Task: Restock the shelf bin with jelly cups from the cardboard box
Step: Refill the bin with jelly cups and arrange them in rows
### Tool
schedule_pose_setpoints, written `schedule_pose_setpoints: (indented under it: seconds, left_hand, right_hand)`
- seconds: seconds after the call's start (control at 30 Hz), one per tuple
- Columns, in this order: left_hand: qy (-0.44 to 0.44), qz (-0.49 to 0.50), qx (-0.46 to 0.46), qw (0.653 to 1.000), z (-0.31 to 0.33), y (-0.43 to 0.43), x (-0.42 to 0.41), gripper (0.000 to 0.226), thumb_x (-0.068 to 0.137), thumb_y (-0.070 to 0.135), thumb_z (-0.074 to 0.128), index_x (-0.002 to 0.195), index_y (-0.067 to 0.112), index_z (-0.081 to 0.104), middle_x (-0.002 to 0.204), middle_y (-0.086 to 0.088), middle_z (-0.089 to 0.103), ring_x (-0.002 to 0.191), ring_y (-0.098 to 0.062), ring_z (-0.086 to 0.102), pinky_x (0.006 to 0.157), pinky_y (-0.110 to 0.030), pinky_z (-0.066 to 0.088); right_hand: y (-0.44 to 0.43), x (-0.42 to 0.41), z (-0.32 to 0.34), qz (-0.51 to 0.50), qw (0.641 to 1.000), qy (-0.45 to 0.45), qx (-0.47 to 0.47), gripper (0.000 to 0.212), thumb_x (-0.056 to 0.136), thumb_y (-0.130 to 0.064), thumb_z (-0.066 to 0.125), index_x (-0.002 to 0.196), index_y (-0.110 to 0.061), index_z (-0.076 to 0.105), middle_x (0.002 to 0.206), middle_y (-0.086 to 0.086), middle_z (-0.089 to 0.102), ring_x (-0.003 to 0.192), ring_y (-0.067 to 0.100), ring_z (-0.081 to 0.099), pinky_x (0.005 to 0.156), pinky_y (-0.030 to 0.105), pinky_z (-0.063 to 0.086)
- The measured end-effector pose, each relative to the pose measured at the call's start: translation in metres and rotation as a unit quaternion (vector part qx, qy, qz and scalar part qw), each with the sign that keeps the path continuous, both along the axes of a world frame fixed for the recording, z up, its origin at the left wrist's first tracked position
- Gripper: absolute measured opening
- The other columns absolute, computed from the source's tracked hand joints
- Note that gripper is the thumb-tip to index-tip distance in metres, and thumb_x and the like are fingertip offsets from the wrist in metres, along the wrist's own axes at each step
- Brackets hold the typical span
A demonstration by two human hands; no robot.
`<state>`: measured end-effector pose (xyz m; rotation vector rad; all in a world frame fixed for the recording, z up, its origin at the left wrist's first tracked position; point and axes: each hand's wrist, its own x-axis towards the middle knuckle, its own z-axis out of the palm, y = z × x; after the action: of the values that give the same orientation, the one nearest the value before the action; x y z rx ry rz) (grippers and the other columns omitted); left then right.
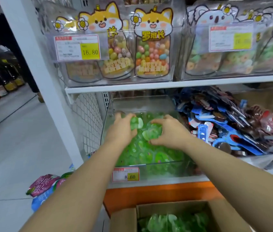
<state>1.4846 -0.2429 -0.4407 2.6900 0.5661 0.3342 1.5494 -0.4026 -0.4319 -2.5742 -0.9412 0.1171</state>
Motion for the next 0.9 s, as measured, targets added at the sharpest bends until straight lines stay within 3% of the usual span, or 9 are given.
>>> schedule_pose_setpoints:
  seconds: [0.2,0.33,0.57,0.73,0.9]
  left_hand:
    - [0.068,-0.016,0.08,0.994,-0.006,0.019,0.041,0.05,0.088,0.028,0.062,0.133,0.032,0.041,0.128,-0.009,0.039,0.103,-0.03,0.058,0.077,-0.037,0.048]
    - [0.078,-0.01,0.1,0.992,-0.014,0.025,0.057,0.049,0.087,0.019,0.061,0.13,0.034,0.042,0.127,-0.007,0.037,0.102,-0.028,0.058,0.067,-0.032,0.041]
    - [0.086,-0.031,0.137,0.986,-0.017,0.022,0.057,0.059,0.088,0.016,0.061,0.137,0.039,0.039,0.147,-0.006,0.025,0.115,-0.033,0.054,0.079,-0.038,0.051]
    - [0.084,-0.064,0.141,0.984,-0.008,0.021,0.044,0.062,0.088,0.026,0.063,0.141,0.04,0.034,0.151,-0.005,0.021,0.124,-0.032,0.047,0.09,-0.044,0.05]
    - [-0.003,-0.084,0.078,0.993,0.009,0.013,0.011,0.054,0.09,0.025,0.061,0.139,0.035,0.042,0.139,-0.004,0.042,0.12,-0.026,0.051,0.098,-0.039,0.044]
  right_hand:
    - [0.02,0.029,-0.012,-0.022,1.0,0.014,-0.002,0.076,0.068,-0.046,0.075,0.137,-0.031,0.046,0.134,0.014,0.043,0.123,0.025,0.048,0.101,0.03,0.042]
    - [0.025,0.04,-0.019,-0.028,0.999,0.021,-0.008,0.075,0.07,-0.052,0.07,0.137,-0.033,0.044,0.136,0.011,0.047,0.126,0.024,0.046,0.102,0.033,0.042]
    - [0.028,0.042,-0.018,-0.022,1.0,0.009,-0.007,0.052,0.075,-0.049,0.069,0.122,-0.035,0.053,0.128,0.005,0.05,0.115,0.024,0.053,0.095,0.036,0.047]
    - [0.028,0.037,-0.019,-0.022,0.998,-0.058,-0.027,0.051,0.077,-0.047,0.07,0.124,-0.035,0.054,0.14,0.005,0.041,0.129,0.027,0.036,0.104,0.037,0.036]
    - [0.027,0.031,-0.019,0.004,0.993,-0.114,-0.042,0.048,0.08,-0.048,0.066,0.126,-0.04,0.053,0.139,0.0,0.041,0.13,0.023,0.031,0.103,0.036,0.027]
